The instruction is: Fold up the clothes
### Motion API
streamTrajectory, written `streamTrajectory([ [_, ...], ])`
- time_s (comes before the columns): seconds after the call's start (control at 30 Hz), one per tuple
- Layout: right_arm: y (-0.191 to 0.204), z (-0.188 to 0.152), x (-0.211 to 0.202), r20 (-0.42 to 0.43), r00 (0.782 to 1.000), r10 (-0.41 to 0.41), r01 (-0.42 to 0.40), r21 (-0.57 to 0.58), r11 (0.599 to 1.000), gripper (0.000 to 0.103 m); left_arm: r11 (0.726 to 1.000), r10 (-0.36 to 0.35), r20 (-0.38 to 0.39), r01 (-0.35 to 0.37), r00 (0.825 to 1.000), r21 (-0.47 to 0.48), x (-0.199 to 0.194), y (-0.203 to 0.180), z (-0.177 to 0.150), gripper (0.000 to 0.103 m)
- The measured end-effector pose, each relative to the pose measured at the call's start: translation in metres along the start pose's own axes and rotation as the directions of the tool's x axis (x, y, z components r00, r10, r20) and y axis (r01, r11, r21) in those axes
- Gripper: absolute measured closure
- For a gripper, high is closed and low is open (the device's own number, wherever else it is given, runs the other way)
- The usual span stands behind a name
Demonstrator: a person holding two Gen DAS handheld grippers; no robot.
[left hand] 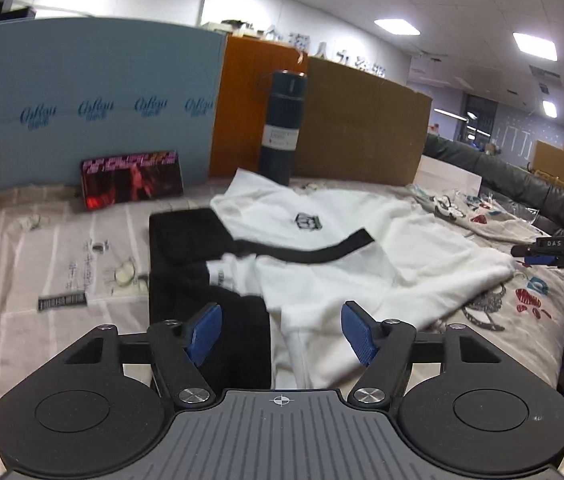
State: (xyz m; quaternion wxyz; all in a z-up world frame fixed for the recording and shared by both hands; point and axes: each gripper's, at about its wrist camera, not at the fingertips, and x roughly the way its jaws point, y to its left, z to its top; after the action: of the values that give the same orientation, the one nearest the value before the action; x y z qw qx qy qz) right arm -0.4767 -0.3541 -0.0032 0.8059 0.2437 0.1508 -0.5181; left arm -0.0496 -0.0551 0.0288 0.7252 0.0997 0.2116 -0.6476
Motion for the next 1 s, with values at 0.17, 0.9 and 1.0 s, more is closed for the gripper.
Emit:
streamTrajectory([
  [0.17,0.023,0.025,0.023,-0.001,0.989,0.145,-0.145,0.015,0.989,0.034,0.999,-0.026,0.048,0.024,0.999,0.048,0.02,0.013,0.044,0.036],
  [0.9,0.11,0.069,0.188,-0.196,0.809,0.554,-0.479,0.326,0.815,0.02,0.99,-0.097,-0.186,0.076,0.978,-0.12,0.301,0.052,0.159,0.03],
  [1.0,0.104,0.066,0.196,-0.211,0.809,0.548,-0.458,0.357,0.814,0.02,0.989,-0.066,-0.226,0.034,0.972,-0.141,0.337,0.053,0.16,0.03],
])
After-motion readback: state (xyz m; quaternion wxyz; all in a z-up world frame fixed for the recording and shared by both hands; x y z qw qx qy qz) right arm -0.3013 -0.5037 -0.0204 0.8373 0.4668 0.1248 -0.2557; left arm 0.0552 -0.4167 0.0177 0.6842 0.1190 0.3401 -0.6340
